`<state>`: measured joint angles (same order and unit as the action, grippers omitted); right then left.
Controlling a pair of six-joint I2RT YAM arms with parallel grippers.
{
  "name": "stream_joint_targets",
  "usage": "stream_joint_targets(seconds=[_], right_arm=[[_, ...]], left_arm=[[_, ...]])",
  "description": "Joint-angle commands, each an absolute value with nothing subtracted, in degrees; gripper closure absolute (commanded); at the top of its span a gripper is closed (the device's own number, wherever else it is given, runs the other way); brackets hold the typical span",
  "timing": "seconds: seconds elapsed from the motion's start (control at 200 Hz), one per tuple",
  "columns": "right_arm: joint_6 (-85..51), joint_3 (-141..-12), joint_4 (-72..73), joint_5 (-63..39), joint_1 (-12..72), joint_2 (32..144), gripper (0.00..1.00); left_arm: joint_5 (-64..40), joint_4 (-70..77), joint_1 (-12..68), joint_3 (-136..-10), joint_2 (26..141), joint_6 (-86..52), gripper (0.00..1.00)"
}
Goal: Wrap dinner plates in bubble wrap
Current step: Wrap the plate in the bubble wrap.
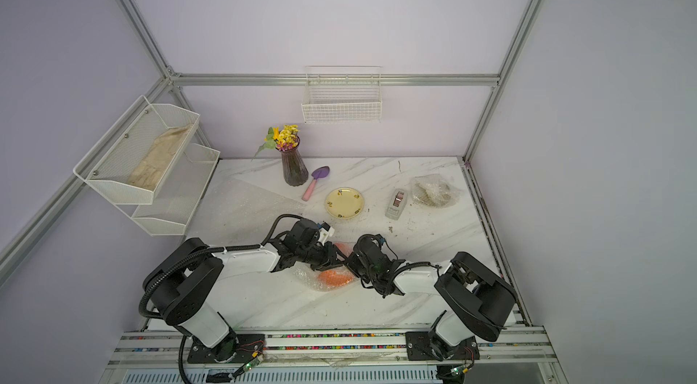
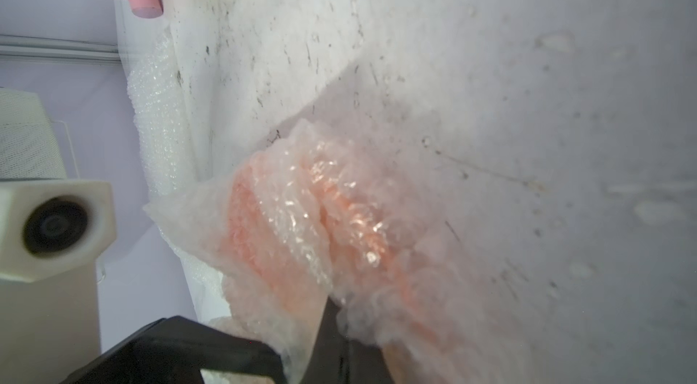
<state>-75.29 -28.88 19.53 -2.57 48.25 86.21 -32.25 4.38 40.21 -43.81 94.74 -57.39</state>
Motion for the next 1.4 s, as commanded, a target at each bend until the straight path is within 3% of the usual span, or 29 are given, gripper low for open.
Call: stream_joint_targets(seconds=[0.0, 0.055, 0.27, 0.445, 0.605, 0.75, 0.87, 0.945, 1.165, 1.32, 1.395], right_arm=[[-76.1, -28.8, 16.5, -1.7, 48.1, 86.4, 1.00], [-76.1, -28.6, 16.6, -1.6, 48.0, 86.4, 1.00], [-76.0, -28.6, 16.3, -1.5, 48.0, 86.9, 1.00], [-76.3, -28.8, 17.2, -1.9, 48.0, 87.9, 1.00], [-76.3, -29.2, 16.3, -1.7, 48.0, 87.3, 1.00], [-76.8, -28.9, 13.5, 0.6, 48.0, 83.7, 0.72], [-76.8, -29.0, 11.1, 2.1, 48.1, 81.0, 0.55], [-76.7, -28.8, 11.7, 1.9, 48.1, 80.7, 0.50], [-76.0, -31.1, 14.0, -4.2, 48.0, 88.5, 0.66], [-76.4, -29.6, 13.7, -3.8, 48.1, 88.5, 0.87], [-76.0, -29.5, 12.1, -2.7, 48.1, 87.5, 0.96]], left_arm=[[-30.4, 1.5, 40.4, -44.5, 92.0, -55.9, 0.62], [-27.9, -1.0, 40.3, -45.0, 90.2, -55.0, 0.57], [-18.5, -18.2, 40.3, -52.2, 88.9, -49.4, 0.60], [-23.7, -18.3, 40.5, -56.5, 97.6, -48.4, 0.76], [-28.5, -15.6, 41.3, -59.3, 102.9, -47.4, 0.76], [-25.8, -21.6, 41.7, -60.8, 106.4, -45.5, 0.78], [-25.4, -22.7, 41.7, -59.4, 107.0, -45.3, 0.81], [-25.4, -22.9, 41.7, -59.1, 107.1, -45.1, 0.82], [-26.2, -22.8, 42.1, -60.5, 106.8, -44.3, 0.84], [-25.4, -23.7, 42.1, -61.9, 105.1, -43.6, 0.85], [-22.1, -27.6, 42.0, -63.7, 102.2, -42.3, 0.78]])
